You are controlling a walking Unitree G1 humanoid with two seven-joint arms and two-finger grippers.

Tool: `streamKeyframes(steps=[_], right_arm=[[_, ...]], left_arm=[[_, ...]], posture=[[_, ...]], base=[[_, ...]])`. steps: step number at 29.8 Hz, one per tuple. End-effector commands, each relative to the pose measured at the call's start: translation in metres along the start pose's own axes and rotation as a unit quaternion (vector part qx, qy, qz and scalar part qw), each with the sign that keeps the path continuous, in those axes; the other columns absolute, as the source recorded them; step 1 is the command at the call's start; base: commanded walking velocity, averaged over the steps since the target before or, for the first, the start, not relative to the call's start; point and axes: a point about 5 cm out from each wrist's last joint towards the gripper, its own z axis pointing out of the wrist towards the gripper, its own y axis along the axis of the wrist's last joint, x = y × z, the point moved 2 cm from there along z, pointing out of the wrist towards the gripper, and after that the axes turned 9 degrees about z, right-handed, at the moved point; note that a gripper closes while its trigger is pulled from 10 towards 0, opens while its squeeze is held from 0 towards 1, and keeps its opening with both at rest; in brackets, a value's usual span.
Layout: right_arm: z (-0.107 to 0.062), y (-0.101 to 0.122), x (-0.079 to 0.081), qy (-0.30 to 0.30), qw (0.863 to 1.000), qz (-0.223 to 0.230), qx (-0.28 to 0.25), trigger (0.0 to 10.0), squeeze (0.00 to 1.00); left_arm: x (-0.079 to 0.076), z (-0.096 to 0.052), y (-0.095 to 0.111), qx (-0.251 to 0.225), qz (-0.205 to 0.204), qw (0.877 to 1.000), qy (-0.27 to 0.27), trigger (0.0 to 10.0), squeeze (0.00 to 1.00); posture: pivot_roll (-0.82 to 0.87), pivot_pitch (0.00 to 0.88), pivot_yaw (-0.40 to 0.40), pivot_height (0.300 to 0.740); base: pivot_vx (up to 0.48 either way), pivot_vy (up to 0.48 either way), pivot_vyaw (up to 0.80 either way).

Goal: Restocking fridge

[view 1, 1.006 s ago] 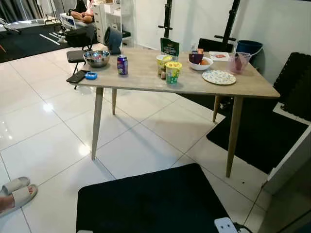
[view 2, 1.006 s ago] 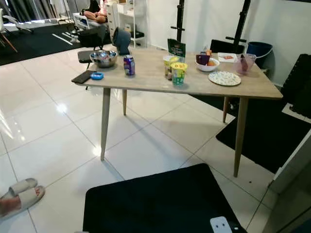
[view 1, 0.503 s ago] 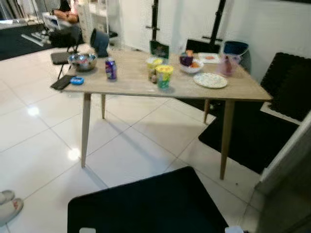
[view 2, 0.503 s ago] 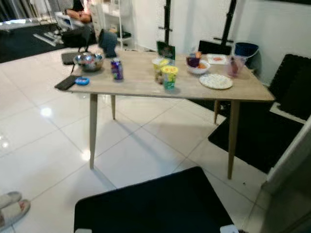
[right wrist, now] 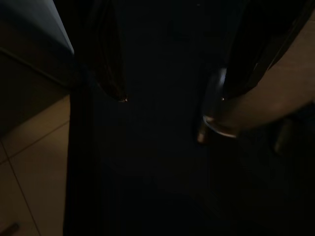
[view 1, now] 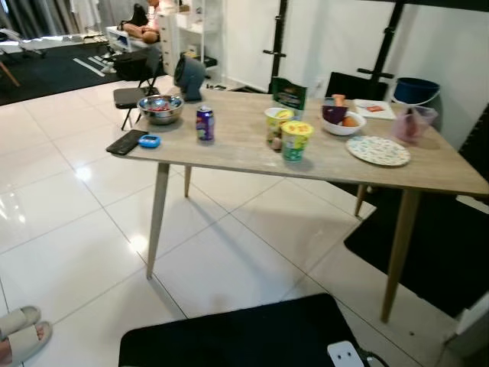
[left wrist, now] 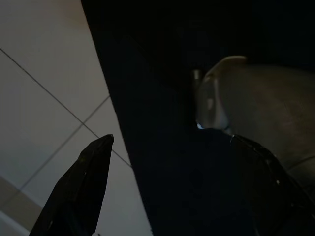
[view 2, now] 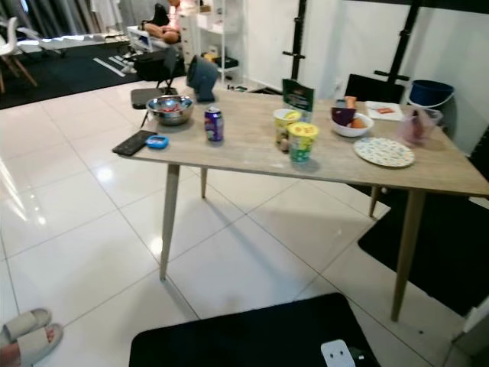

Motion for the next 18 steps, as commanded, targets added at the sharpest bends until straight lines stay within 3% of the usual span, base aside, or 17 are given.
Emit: streamKeyframes(steps=[1,7,11,18], right_arm=[[-0.002,-0.005,-0.014,-0.014,1.000,0.005,0.009,10.0,0.00],[-0.006,-0.010,-0.031,-0.023,1.000,0.010,0.012,10.0,0.00],[-0.009,-0.014,-0.039,-0.029,0.999,0.012,0.014,10.0,0.00],[-0.009,-0.015,-0.040,-0.030,0.999,0.010,0.015,10.0,0.00]], left_arm=[[0.002,0.000,0.004,-0.005,0.015,1.000,0.000,10.0,0.00],[-0.004,0.002,0.009,-0.007,0.021,1.000,-0.004,10.0,0.00],[-0.009,0.004,0.014,-0.009,0.023,1.000,-0.006,10.0,0.00],[-0.011,0.004,0.015,-0.011,0.024,1.000,-0.006,10.0,0.00]], posture=[[-0.01,0.000,-0.013,0.740],[-0.01,0.000,-0.012,0.740],[-0.01,0.000,-0.013,0.740],[-0.01,0.000,-0.013,0.740]], base=[[0.446,0.000,-0.63],[0.448,0.000,-0.80],[0.448,0.000,0.00],[0.446,0.000,0.00]])
